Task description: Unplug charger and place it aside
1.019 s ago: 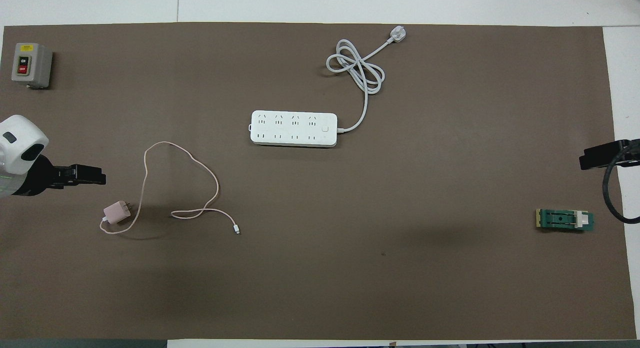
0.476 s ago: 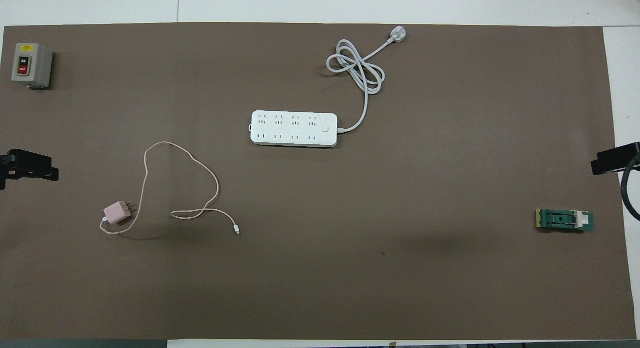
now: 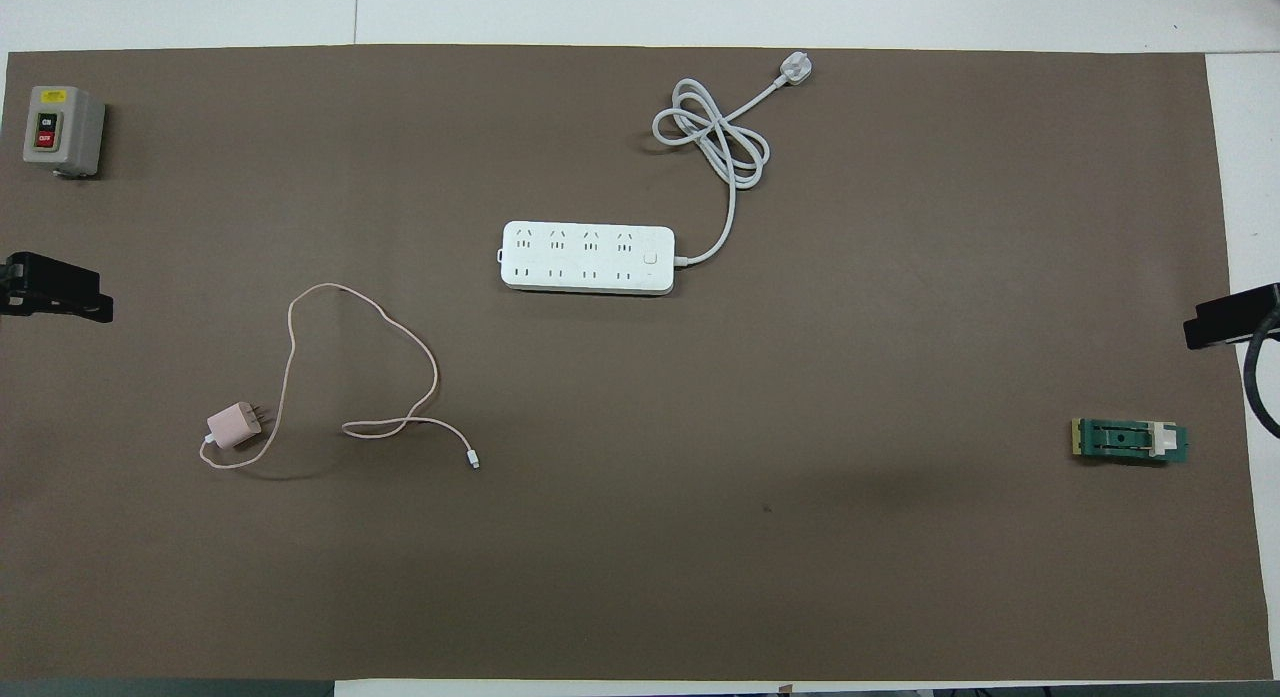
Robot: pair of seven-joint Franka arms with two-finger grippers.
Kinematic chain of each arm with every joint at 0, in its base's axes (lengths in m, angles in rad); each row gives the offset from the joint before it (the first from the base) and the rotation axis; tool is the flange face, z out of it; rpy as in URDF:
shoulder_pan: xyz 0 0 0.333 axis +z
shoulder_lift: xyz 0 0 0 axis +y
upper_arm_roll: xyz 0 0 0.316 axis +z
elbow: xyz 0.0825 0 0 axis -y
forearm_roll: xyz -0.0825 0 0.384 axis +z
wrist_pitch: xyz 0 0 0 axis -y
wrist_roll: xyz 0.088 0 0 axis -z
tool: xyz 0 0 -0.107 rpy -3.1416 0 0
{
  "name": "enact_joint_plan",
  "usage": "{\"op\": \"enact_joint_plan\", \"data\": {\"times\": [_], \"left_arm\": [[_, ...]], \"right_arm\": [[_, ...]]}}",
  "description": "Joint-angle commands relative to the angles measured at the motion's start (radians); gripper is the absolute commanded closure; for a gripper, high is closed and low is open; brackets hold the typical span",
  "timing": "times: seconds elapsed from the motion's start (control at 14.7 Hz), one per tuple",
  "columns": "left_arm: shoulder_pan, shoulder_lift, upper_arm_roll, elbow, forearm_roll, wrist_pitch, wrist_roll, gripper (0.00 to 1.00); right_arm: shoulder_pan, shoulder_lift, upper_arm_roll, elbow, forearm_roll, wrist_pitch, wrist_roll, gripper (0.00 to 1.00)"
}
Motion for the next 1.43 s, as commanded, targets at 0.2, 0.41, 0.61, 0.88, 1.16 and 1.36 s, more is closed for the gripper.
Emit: {"op": "enact_joint_plan", "data": {"times": [0.2,0.41,0.61,0.88,1.16,1.36], "left_arm": [[-0.102,0.009,0.036,0.007,-0.006,0.006,-0.015,0.0],[-0.165,0.009,0.099,0.004,-0.003,0.011,-0.014,0.0],[-0.162,0.009,0.094,0.001,-0.007,0.012,-0.006,0.0],[-0.165,0.011,0.093,0.001,-0.046,0.024,-0.007,0.0],[-0.176,0.009,0.088,0.001,-0.044,0.034,-0.01,0.0],[-0.182,0.004,0.088,0.0,-0.043,0.015,-0.012,0.0]], "right_arm": [[-0.024,0.004,0.017,0.01,-0.01,-0.018,0.009,0.0],[-0.027,0.001,0.017,0.007,-0.01,-0.018,0.007,0.0],[-0.03,0.001,0.017,0.007,-0.01,-0.02,0.005,0.0],[-0.03,0.001,0.017,0.008,-0.01,-0.018,0.005,0.0],[-0.03,0.001,0.017,0.008,-0.01,-0.018,0.005,0.0],[-0.03,0.001,0.017,0.008,-0.01,-0.018,0.005,0.0]]}}
